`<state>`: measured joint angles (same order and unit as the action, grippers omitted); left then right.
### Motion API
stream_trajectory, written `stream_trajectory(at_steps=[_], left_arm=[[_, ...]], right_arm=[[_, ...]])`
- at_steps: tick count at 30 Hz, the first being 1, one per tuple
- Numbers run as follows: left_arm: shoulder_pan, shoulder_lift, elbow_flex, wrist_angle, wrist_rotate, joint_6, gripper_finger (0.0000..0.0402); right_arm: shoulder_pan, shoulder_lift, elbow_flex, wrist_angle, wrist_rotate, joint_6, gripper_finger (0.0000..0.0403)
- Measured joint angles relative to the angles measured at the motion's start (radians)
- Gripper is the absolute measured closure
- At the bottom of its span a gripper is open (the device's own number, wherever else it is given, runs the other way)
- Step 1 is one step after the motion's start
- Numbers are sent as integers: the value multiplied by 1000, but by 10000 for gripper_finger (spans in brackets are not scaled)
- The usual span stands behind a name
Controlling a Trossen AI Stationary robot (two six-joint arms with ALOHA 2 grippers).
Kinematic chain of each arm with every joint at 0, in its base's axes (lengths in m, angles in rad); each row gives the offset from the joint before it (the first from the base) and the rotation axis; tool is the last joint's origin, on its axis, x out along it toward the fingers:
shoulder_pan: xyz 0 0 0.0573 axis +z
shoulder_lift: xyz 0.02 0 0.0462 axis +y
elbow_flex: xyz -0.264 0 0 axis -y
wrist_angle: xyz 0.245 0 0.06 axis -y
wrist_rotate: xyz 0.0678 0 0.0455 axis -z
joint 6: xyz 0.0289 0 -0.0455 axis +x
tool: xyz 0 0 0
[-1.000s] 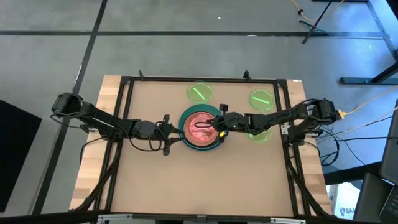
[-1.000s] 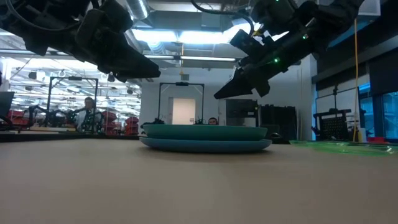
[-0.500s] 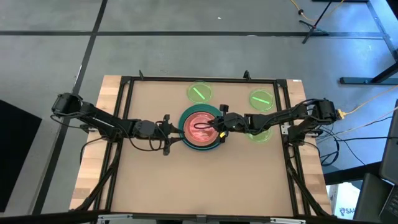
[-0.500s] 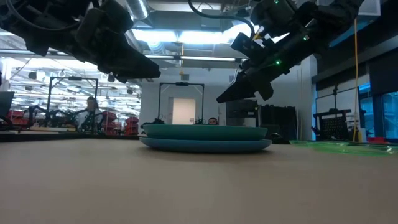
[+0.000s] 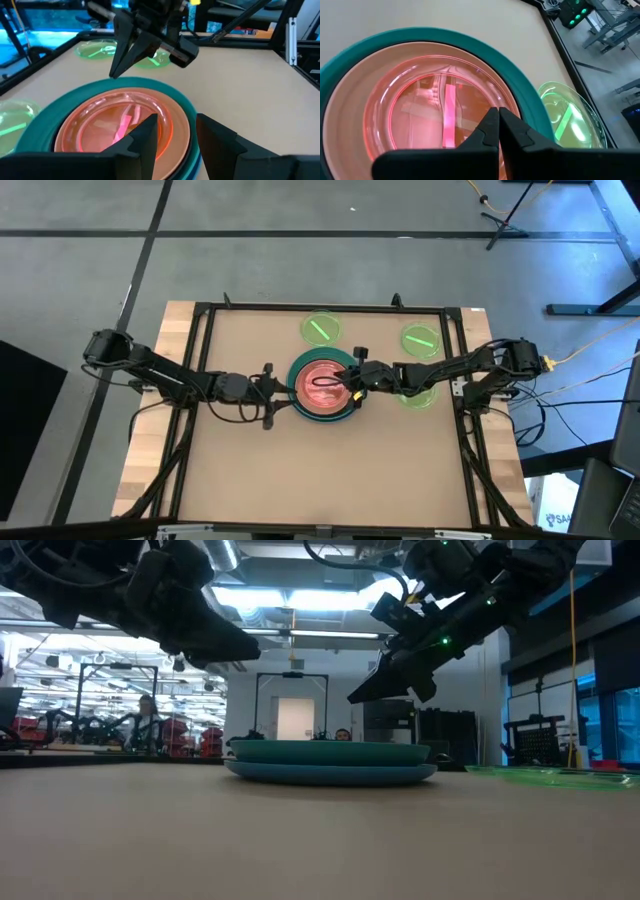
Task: Stack plastic plates
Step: Stack the light green plate on top of the pink plate
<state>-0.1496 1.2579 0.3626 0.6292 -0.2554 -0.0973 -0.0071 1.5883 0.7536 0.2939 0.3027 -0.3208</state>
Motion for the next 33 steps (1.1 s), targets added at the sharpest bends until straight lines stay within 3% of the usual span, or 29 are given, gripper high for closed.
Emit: stream_trajectory(at_steps=[10,16,21,25,29,33], left_arm=[[-16,0,0,71,12,28,274],[-16,0,0,70,14,21,274],[-16,0,0,63,14,1,274],[-17,0,0,62,14,-5,274],[-17,0,0,60,14,-5,274],[-17,0,0,60,14,-5,274]], right_arm=[[0,5,0,0,-58,0,403],[0,26,0,-47,-40,40,403],[38,-62,35,-407,74,214,392],[124,-156,38,-738,149,446,357],[198,-189,24,-978,138,698,295],[254,-185,-52,-1032,91,840,240]])
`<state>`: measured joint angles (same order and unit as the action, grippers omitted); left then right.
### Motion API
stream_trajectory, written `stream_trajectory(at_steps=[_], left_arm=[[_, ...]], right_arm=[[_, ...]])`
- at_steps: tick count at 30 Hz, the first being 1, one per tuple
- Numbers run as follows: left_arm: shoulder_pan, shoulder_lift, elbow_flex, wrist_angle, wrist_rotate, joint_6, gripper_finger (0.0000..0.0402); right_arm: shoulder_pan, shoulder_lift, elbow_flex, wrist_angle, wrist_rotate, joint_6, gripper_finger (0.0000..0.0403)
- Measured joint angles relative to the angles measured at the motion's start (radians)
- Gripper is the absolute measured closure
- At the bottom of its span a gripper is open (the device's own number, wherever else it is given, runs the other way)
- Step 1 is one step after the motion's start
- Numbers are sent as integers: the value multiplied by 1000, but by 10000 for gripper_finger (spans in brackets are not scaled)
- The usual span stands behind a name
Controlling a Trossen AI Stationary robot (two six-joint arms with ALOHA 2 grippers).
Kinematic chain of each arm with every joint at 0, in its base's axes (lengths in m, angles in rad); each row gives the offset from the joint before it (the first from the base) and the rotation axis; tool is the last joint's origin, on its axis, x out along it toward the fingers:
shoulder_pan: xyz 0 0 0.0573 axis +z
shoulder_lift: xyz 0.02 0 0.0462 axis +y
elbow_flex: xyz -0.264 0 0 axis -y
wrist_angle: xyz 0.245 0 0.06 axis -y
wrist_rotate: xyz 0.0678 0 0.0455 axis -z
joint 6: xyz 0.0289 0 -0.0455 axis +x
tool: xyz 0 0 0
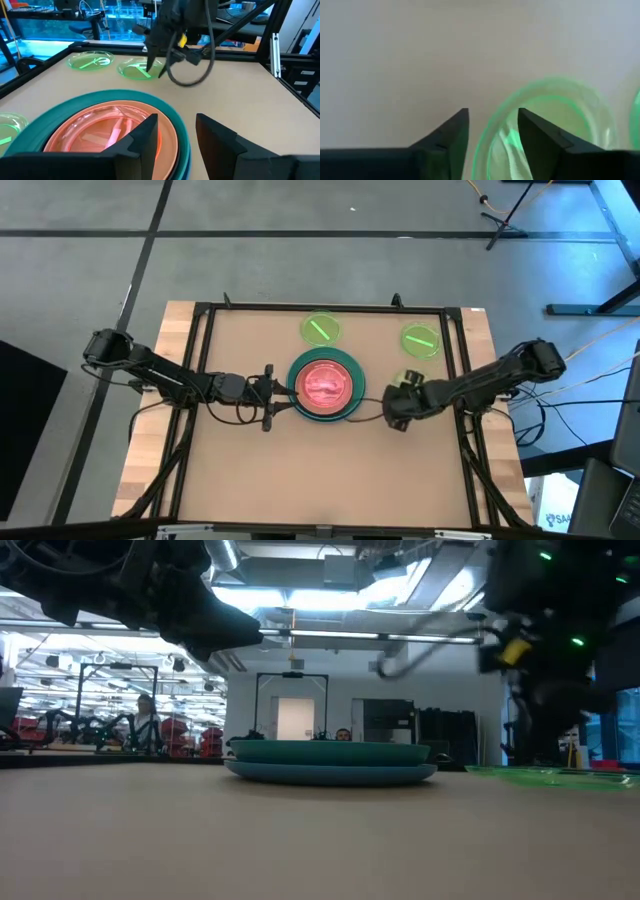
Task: Stack plastic plates
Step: Stack the light green plate on top of the pink plate
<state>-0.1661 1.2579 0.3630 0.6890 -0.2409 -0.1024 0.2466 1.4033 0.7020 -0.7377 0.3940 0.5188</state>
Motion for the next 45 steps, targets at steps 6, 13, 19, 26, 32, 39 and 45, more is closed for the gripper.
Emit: stream_trajectory(at_steps=[6,13,19,26,32,39,45], left_arm=[[0,0,0,0,0,0,274],[4,0,0,1,0,-1,274],[3,0,0,1,0,-3,274],[4,0,0,1,0,-2,274],[4,0,0,0,0,-1,274],[4,0,0,0,0,-1,274],[4,0,0,0,0,-1,274]], right_arm=[[8,2,-95,15,17,105,220],[-6,-1,-142,41,43,132,281],[-5,1,-146,37,57,90,389],[-5,1,-102,25,95,-20,400],[-5,-8,2,20,140,-131,401],[-5,-9,128,35,240,-284,402],[-17,7,136,365,176,-528,402]])
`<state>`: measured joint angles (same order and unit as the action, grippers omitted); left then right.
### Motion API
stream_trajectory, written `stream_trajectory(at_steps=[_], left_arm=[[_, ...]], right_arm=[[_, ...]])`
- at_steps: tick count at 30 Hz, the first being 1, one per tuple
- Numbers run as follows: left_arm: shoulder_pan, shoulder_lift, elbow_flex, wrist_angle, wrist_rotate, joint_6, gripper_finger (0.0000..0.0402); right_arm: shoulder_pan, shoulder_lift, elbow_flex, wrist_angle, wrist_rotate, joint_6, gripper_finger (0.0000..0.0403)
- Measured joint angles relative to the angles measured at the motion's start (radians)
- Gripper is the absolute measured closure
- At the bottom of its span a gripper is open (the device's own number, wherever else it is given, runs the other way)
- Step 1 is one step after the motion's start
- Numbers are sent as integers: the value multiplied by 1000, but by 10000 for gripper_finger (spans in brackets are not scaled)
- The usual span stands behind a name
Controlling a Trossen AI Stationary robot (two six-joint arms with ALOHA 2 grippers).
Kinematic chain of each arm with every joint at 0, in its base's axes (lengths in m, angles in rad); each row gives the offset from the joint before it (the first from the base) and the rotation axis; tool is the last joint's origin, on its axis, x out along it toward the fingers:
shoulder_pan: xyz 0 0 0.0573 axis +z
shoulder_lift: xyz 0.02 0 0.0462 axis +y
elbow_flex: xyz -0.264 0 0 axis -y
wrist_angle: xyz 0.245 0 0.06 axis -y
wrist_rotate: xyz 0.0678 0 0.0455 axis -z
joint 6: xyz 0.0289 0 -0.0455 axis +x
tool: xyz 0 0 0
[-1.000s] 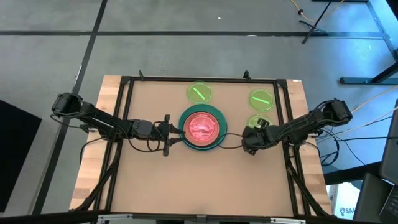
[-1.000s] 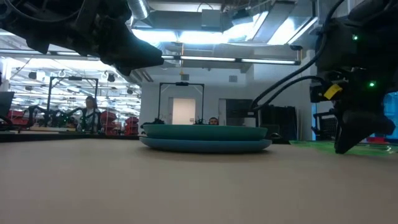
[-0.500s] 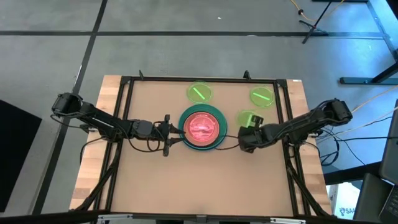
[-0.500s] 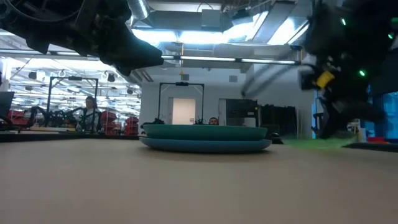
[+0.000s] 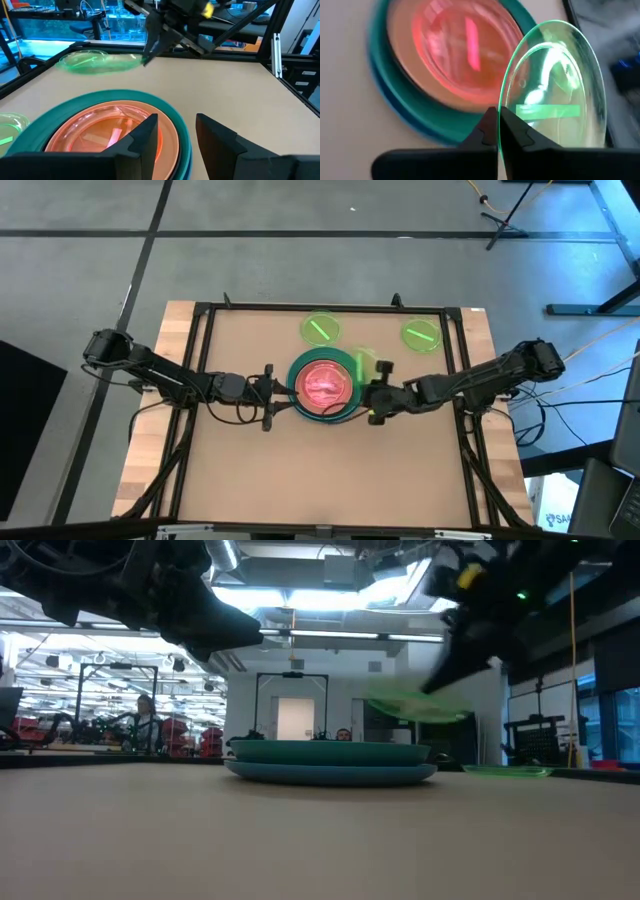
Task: Stack plastic plates
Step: Stack the light green plate on top of the pink plate, then stack the light green plate on top of the light green plate
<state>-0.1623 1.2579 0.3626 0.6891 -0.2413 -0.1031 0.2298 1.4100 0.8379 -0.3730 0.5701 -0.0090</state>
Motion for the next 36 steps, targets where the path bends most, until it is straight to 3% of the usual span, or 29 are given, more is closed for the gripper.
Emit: stream_trajectory(at_steps=[10,17,21,25,29,36], left_arm=[[0,0,0,1,0,1,274],[0,0,0,2,0,0,274],[0,0,0,0,0,0,274],[-6,0,0,0,0,0,274],[-3,0,0,0,1,6,274],[-2,0,0,-9,0,3,274]], right_arm=[[-79,174,0,453,-261,-160,403],[-124,250,0,515,-293,-153,396],[-142,272,0,522,-296,-104,360],[-134,243,0,455,-270,-129,299],[-120,117,0,309,-248,-112,254],[-144,-104,-14,-22,-71,-42,235]])
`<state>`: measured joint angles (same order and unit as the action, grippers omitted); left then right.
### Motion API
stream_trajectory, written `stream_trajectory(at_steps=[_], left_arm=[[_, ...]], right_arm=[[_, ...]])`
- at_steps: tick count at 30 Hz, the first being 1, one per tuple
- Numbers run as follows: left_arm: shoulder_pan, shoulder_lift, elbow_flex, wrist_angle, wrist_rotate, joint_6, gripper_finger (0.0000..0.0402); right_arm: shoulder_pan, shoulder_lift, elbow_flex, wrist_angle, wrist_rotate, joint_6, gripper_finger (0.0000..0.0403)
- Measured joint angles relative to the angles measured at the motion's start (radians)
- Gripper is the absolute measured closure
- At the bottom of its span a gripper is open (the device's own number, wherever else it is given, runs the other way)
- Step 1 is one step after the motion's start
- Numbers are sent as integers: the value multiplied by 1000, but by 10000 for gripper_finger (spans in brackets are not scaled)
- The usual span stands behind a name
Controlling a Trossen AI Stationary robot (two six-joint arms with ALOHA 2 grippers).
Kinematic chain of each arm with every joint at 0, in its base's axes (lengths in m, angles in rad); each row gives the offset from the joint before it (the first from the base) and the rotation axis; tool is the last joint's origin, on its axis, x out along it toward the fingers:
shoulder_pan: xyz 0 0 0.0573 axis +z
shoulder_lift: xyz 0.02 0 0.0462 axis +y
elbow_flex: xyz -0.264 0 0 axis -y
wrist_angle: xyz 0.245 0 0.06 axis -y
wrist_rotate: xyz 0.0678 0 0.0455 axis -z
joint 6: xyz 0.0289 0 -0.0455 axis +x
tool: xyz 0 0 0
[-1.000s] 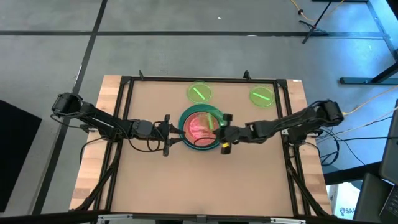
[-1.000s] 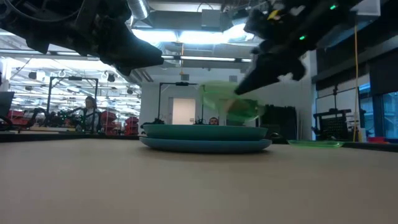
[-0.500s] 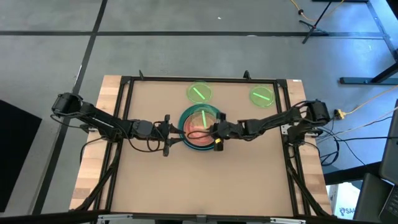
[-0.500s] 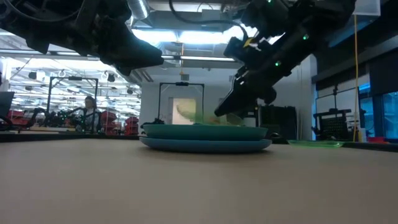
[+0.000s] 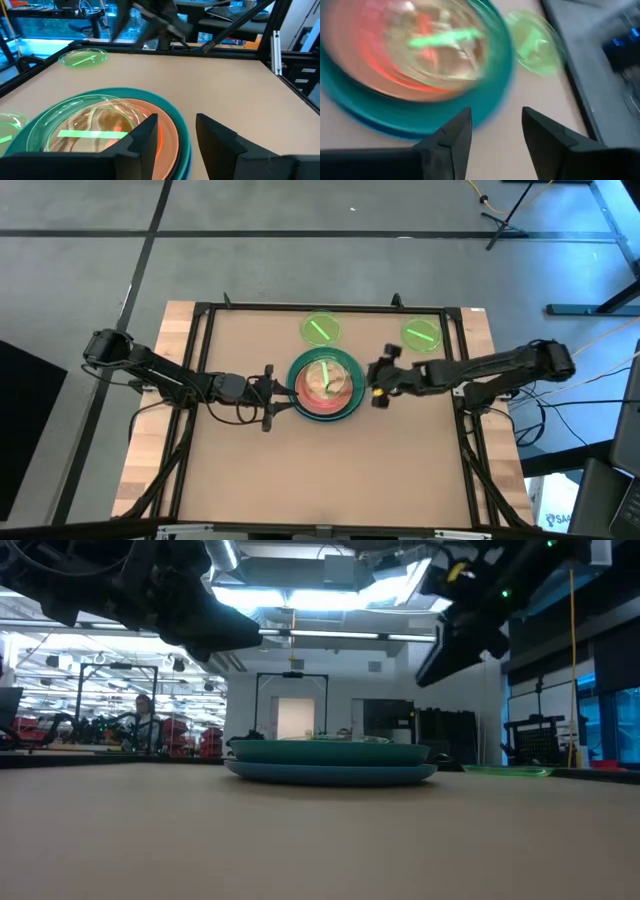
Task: Stack plastic plates
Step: Stack the light green plate on top of the light green plate
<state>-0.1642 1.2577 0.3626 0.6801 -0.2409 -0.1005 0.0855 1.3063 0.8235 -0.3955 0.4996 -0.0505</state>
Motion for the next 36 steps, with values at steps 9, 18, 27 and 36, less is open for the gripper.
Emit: stream_trajectory(at_steps=[9,18,27,36], left_arm=[[0,4,0,4,-15,-15,274],[29,68,-1,27,-34,-42,274],[71,111,-1,27,-2,-58,274],[63,111,-1,26,1,-66,274]], right_arm=[[-269,-100,-139,-27,21,52,235],[-551,-31,-182,-22,-66,45,235],[-749,131,-182,35,-183,42,235],[-825,224,-178,85,-177,22,291]])
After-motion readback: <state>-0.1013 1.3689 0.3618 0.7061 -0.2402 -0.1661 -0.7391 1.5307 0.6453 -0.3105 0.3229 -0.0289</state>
